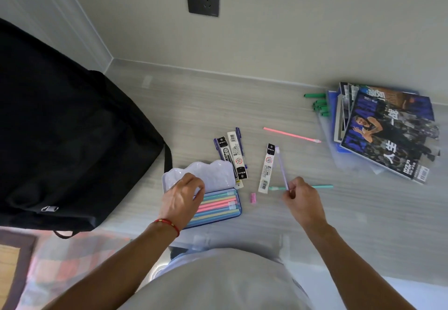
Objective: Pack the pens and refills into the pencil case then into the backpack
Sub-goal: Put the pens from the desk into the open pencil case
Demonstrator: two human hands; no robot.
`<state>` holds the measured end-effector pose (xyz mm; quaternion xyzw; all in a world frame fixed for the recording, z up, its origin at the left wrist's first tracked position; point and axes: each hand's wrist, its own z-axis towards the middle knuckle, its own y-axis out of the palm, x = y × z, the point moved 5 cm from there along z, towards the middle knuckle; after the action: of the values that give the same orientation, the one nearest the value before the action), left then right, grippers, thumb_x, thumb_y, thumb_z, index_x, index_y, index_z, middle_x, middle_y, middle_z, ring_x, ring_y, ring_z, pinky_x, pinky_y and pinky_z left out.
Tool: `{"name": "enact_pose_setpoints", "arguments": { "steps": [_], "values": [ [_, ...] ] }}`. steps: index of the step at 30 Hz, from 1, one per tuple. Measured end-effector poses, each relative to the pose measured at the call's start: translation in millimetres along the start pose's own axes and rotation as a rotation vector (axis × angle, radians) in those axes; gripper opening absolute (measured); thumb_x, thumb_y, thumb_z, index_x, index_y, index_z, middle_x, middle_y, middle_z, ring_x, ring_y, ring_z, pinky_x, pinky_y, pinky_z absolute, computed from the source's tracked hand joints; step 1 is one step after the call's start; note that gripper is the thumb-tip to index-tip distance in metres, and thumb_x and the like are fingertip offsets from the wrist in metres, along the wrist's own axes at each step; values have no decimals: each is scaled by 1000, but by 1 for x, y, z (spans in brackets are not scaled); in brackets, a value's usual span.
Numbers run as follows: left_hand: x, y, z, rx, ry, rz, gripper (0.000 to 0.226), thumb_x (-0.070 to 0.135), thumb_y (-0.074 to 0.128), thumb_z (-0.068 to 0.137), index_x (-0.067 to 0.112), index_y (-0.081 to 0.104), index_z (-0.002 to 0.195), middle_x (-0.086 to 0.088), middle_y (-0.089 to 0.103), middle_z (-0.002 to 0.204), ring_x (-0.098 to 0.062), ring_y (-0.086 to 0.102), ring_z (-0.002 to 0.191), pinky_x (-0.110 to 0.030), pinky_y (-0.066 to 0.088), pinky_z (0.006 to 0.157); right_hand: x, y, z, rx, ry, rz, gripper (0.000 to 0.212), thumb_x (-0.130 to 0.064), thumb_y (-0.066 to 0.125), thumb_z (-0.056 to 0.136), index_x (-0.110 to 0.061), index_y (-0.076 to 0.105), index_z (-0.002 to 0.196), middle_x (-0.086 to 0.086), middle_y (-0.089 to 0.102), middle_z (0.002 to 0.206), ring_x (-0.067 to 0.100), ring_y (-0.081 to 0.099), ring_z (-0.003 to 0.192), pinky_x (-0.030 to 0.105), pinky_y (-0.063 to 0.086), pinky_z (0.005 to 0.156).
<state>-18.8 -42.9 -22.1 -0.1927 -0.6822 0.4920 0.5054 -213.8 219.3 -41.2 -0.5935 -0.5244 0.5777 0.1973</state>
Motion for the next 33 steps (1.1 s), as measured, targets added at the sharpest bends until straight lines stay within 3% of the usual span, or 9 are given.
{"name": "enact_pose_setpoints", "arguments": {
  "steps": [5, 13, 17, 19, 21, 24, 28, 31, 33],
  "values": [
    [-7, 5, -9, 28, -36, -13, 5, 16, 67, 89, 20, 64, 89, -2, 66, 97, -17, 62, 74, -30, 61, 61, 13, 7, 5, -10, -9, -31, 20, -5, 65, 83, -5, 62, 102, 15, 71, 84, 38, 66, 80, 41, 53, 72],
    [-28, -4, -15, 43, -102, -103, 7, 15, 64, 91, 22, 63, 87, -2, 67, 94, -15, 59, 66, -24, 55, 62, 8, 8, -3, 37, -190, -317, 15, -18, 70, 90, -5, 63, 90, 13, 54, 94, 39, 62, 81, 42, 49, 61],
    [-35, -12, -13, 51, -191, -245, 8, 20, 60, 94, 23, 65, 88, 0, 67, 91, -13, 63, 66, -25, 59, 64, -27, 3, -26, 179, -355, -356, 12, -21, 69, 90, -12, 64, 86, 6, 60, 85, 32, 59, 77, 44, 45, 73],
    [-35, -15, -13, -7, -260, -423, 11, 32, 55, 97, 30, 66, 98, 1, 68, 89, -14, 67, 68, -22, 59, 63, -63, 16, -36, 82, -483, -286, 10, -23, 66, 94, -14, 65, 90, 2, 66, 81, 28, 63, 74, 42, 47, 73],
    [-32, -12, -16, -157, -340, -728, 27, 45, 45, 100, 34, 62, 118, -4, 68, 100, -20, 70, 74, -30, 62, 67, -100, 37, -47, -72, -618, -252, 11, -26, 62, 97, -16, 66, 96, -1, 70, 84, 24, 67, 73, 38, 50, 68],
    [-33, -10, -22, -280, -451, -943, 41, 45, 34, 103, 24, 61, 125, -5, 66, 113, -30, 69, 76, -40, 62, 71, -135, 65, -56, -226, -695, -200, 16, -33, 53, 102, -21, 64, 104, -4, 69, 97, 20, 67, 86, 36, 50, 68],
    [-41, -6, -32, -335, -463, -823, 31, 32, 41, 104, 15, 66, 107, -14, 69, 95, -24, 64, 66, -38, 59, 69, -156, 90, -59, -385, -673, -105, 21, -39, 49, 103, -24, 63, 107, -6, 67, 104, 18, 64, 96, 35, 48, 75],
    [-32, 4, -39, -444, -386, -751, 19, 18, 48, 100, 11, 65, 95, -4, 64, 71, -17, 57, 58, -32, 52, 59, -173, 102, -63, -493, -714, -77, 20, -40, 53, 100, -22, 61, 97, -3, 67, 98, 20, 64, 93, 41, 51, 78],
    [-34, 5, -39, -425, -335, -659, 18, 17, 49, 100, 11, 66, 95, -2, 64, 77, -18, 59, 67, -30, 54, 66, -176, 104, -61, -524, -702, -54, 20, -42, 58, 97, -22, 61, 97, -4, 68, 97, 18, 64, 92, 39, 51, 77]
  ]
}}
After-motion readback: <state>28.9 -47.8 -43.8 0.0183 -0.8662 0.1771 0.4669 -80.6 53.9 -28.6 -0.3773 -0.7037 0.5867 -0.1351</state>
